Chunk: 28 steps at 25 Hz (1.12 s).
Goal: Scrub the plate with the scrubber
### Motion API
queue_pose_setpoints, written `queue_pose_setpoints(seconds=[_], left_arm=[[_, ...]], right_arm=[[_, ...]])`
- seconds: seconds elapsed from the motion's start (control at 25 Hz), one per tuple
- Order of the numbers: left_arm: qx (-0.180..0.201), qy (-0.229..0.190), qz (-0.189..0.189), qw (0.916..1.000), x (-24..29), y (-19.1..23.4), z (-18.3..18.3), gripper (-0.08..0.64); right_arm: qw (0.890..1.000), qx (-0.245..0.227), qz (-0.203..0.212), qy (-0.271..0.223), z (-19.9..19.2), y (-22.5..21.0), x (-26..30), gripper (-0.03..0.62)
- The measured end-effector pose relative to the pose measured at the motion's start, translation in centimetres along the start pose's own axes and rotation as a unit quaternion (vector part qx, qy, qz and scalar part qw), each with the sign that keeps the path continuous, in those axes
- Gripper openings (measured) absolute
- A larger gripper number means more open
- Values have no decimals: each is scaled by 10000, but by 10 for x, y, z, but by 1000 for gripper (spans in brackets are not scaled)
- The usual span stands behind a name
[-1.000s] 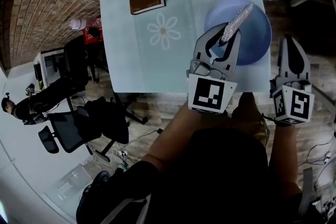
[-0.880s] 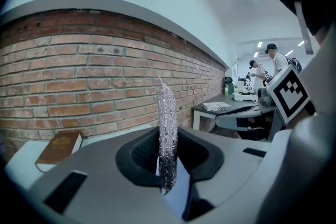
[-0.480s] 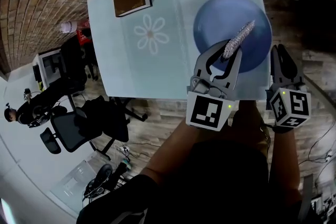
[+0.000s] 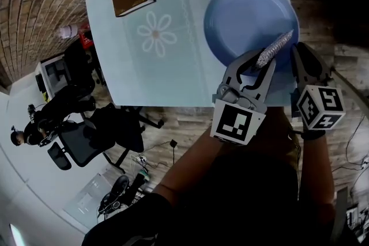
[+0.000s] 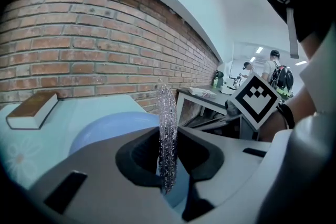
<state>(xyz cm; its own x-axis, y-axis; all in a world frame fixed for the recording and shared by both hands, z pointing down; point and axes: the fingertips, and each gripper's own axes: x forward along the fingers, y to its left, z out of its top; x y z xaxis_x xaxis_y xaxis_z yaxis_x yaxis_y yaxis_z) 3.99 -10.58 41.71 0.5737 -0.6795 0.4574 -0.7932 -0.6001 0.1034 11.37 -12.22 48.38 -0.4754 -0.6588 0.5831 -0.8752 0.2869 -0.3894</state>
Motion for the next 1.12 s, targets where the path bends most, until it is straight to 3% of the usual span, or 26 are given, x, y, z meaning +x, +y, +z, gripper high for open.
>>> queue_pose_setpoints(seconds=[0.24,0.64,1.12], left_arm=[[-498,330,-336,9976,11,-19,-22,80],[-619,268,-362,9971,33,-20,-17,80],[-380,254,-232,9987,58,-2,-7,80]], right_arm=[[9998,114,154,23,-1,-1,0,87],[9997,155,197,47,2,-2,1,86],[10000,5,73,44,8,-5,8,74]])
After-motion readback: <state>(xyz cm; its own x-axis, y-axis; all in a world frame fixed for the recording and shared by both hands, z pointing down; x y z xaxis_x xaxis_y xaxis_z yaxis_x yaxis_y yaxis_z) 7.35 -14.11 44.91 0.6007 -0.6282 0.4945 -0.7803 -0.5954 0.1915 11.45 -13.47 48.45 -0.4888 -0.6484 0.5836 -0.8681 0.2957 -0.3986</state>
